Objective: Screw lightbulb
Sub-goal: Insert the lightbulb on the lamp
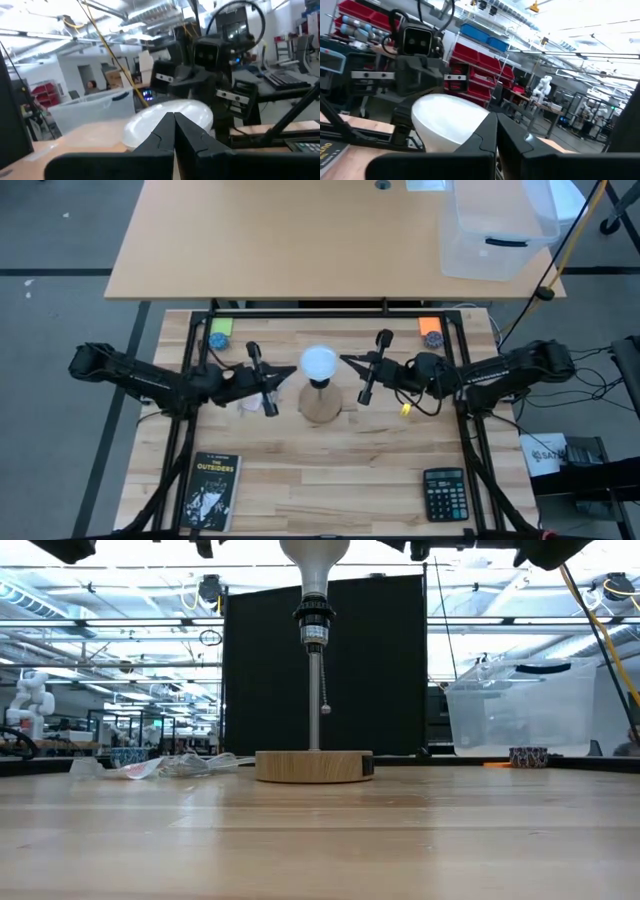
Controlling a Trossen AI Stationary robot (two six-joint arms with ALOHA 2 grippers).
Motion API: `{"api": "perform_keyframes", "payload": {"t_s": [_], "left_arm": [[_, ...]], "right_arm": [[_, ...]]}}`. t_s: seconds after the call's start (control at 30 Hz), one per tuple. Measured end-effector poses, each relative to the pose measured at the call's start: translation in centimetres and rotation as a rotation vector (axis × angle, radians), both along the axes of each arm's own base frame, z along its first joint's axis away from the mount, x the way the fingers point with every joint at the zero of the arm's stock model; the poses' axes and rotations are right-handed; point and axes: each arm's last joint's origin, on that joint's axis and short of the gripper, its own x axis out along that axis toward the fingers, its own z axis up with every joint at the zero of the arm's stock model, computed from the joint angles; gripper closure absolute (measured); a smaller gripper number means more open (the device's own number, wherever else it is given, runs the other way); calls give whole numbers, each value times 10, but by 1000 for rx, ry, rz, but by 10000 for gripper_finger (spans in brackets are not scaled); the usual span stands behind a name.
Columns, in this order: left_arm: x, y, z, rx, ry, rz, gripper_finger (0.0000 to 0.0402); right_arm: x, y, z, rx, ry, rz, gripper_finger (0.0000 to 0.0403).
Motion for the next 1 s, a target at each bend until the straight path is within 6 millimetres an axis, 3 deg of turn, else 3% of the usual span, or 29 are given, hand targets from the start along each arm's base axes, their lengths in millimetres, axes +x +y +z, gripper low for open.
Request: {"api": "perform_keyframes", "payload": {"t_s": [0.3, 1.0], "left_arm": [[4, 4, -5, -41, 31, 2, 401], [7, 25, -11, -99, 70, 34, 401]], "right_arm": [[1, -3, -2, 18, 19, -53, 403], [3, -1, -7, 20, 79, 0, 403]]}}
